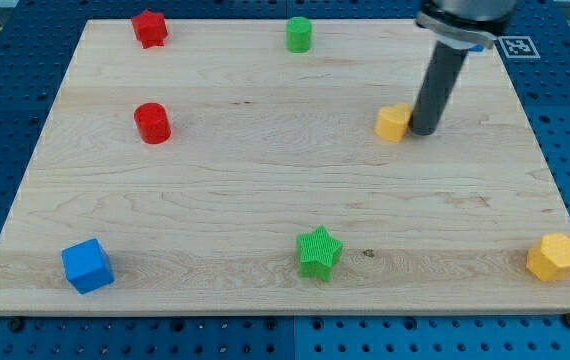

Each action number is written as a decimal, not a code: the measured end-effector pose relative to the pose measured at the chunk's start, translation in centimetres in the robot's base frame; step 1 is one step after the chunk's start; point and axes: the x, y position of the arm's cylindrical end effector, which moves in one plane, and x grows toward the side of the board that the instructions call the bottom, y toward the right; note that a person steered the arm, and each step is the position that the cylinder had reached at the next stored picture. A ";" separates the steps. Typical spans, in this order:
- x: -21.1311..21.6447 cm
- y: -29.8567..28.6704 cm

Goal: Move the yellow hexagon closer to yellow heart

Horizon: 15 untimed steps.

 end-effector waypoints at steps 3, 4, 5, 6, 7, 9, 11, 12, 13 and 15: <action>4.7 4.8; 10.1 13.9; 17.6 19.4; 20.4 18.9; 20.3 17.7; 19.9 11.1; 19.3 11.1; 19.3 11.9; 19.3 12.7; 17.4 12.5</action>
